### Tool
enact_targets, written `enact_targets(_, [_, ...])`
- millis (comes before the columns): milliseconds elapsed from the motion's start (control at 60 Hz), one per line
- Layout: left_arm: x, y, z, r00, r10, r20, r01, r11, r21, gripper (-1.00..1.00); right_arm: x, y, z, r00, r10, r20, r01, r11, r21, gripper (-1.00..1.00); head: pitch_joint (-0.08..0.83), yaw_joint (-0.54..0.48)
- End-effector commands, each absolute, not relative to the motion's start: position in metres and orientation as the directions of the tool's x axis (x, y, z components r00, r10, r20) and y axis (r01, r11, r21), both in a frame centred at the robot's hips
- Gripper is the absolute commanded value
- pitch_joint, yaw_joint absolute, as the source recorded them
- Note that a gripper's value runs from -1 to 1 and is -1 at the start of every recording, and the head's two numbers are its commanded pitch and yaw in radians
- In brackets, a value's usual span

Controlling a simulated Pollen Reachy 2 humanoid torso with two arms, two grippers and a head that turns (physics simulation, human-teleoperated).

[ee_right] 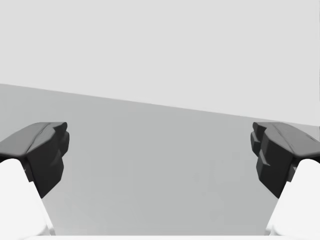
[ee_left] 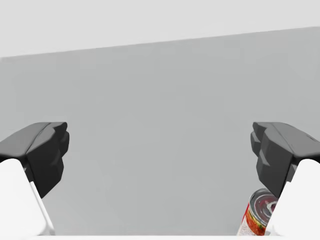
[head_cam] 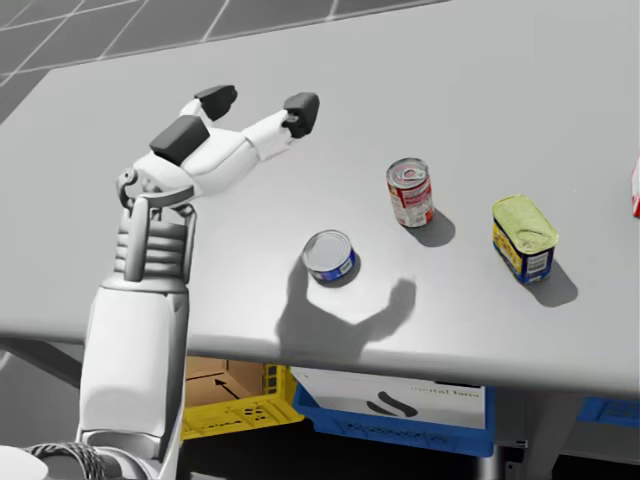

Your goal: Grasp the tuna can and hold it up.

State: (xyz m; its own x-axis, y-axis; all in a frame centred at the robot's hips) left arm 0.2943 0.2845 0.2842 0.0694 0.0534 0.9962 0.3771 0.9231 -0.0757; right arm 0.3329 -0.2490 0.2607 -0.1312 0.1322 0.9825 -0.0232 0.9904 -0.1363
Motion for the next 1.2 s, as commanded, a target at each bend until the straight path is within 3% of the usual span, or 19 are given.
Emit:
enact_targets(17, [0.263, 0.291, 0.28, 0.096, 0.005, 0.995, 0.429, 0.902, -0.046, -1.0, 0.333, -0.249, 0.26, -0.129, 0.137, 0.982, -0.02, 0.99, -0.14, -1.0, 0.756, 0.35])
enact_targets(100, [0.248, 0.297, 0.272, 0.107, -0.015, 0.994, 0.456, 0.889, -0.036, -1.0, 0.334, -0.249, 0.259, -0.13, 0.14, 0.982, -0.018, 0.99, -0.143, -1.0, 0.757, 0.35])
enact_targets(300, [0.219, 0.311, 0.228, 0.122, -0.124, 0.985, 0.532, 0.846, 0.041, -1.0, 0.334, -0.249, 0.26, -0.136, 0.145, 0.98, -0.013, 0.989, -0.148, -1.0, 0.76, 0.36])
enact_targets(450, [0.207, 0.321, 0.195, 0.202, -0.123, 0.972, 0.603, 0.797, -0.025, -1.0, 0.335, -0.25, 0.261, -0.142, 0.149, 0.979, -0.01, 0.988, -0.152, -1.0, 0.765, 0.36])
enact_targets(550, [0.203, 0.319, 0.179, 0.226, -0.154, 0.962, 0.636, 0.771, -0.026, -1.0, 0.335, -0.25, 0.261, -0.144, 0.155, 0.977, -0.008, 0.988, -0.157, -1.0, 0.764, 0.36])
enact_targets(700, [0.206, 0.309, 0.16, 0.283, -0.159, 0.946, 0.639, 0.767, -0.063, -1.0, 0.335, -0.251, 0.261, -0.147, 0.157, 0.977, -0.005, 0.987, -0.16, -1.0, 0.758, 0.37])
enact_targets(1033, [0.236, 0.291, 0.147, 0.332, -0.168, 0.928, 0.595, 0.801, -0.068, -1.0, 0.333, -0.251, 0.262, -0.15, 0.162, 0.975, -0.009, 0.986, -0.166, -1.0, 0.762, 0.37])
enact_targets(1083, [0.242, 0.288, 0.146, 0.324, -0.186, 0.928, 0.592, 0.805, -0.045, -1.0, 0.333, -0.251, 0.263, -0.151, 0.162, 0.975, -0.01, 0.986, -0.165, -1.0, 0.763, 0.37])
enact_targets(1200, [0.253, 0.282, 0.146, 0.34, -0.186, 0.922, 0.568, 0.822, -0.044, -1.0, 0.333, -0.251, 0.263, -0.153, 0.16, 0.975, -0.01, 0.987, -0.163, -1.0, 0.764, 0.37])
